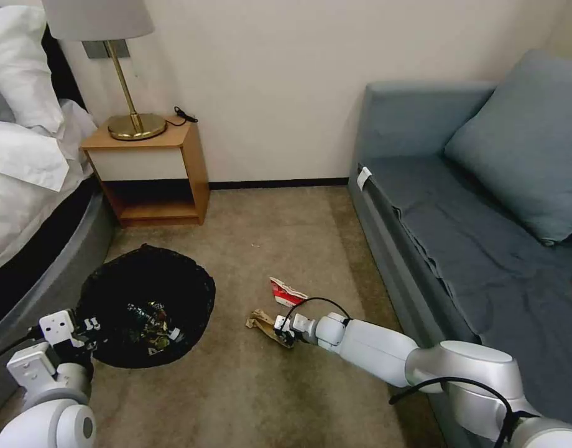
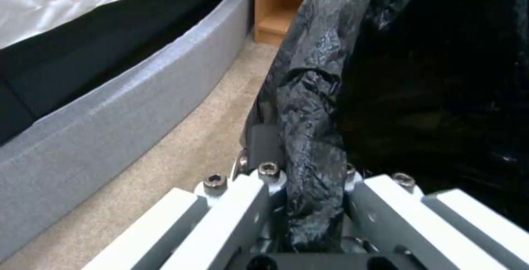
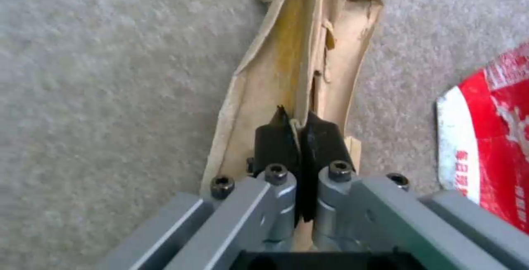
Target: Pick up the trash bin, then pick up the garbage on the floor and place it into the trash bin.
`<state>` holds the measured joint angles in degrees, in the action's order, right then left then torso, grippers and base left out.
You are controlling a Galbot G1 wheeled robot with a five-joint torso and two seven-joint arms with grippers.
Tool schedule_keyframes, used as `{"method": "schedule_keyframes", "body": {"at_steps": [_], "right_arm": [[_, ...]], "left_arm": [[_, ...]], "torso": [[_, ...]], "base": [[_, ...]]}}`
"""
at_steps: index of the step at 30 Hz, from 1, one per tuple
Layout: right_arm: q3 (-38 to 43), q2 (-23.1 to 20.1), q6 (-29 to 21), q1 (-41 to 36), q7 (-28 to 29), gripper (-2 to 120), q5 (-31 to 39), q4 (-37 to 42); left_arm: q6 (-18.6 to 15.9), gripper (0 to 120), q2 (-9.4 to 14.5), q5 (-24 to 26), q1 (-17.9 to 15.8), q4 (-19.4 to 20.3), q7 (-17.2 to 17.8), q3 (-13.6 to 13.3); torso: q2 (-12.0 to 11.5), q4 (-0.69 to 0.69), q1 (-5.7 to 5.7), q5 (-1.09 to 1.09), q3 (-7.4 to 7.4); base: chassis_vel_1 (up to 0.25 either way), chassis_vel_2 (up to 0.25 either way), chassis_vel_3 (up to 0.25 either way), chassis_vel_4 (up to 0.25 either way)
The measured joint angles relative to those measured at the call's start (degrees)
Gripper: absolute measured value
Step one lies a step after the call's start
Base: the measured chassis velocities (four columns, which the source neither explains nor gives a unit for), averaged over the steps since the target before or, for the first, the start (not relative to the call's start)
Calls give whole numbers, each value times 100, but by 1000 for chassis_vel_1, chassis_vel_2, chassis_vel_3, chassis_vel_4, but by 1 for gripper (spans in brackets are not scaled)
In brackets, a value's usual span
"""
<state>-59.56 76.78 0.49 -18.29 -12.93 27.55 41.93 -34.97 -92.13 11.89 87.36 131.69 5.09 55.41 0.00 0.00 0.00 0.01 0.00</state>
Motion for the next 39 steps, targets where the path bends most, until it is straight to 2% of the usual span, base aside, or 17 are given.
{"method": "schedule_keyframes", "body": {"at_steps": [13,23,28,32,39], "right_arm": [[-35,-134,-76,49,14,0,112,305],[-12,-443,-131,151,134,0,318,865],[131,-755,-148,275,211,0,412,1200],[630,-1615,-303,332,369,0,612,2189],[1238,-2016,-113,392,387,0,656,2825]], "left_arm": [[0,1,0,-8,-8,0,0,-8],[-16,1,0,-16,-23,-9,0,-18],[-25,1,0,-17,-19,-9,0,-19],[-25,1,0,-8,-27,-68,-2,-7],[-25,1,0,-7,-24,-75,-2,-12]], "torso": [[0,0,0,-1,0],[0,1,0,0,0],[0,1,0,1,0],[0,-3,0,0,0],[0,-1,0,1,0]], "base": [[0,0,0,0],[0,0,0,0],[0,0,0,0],[0,0,0,0],[0,0,0,0]]}}
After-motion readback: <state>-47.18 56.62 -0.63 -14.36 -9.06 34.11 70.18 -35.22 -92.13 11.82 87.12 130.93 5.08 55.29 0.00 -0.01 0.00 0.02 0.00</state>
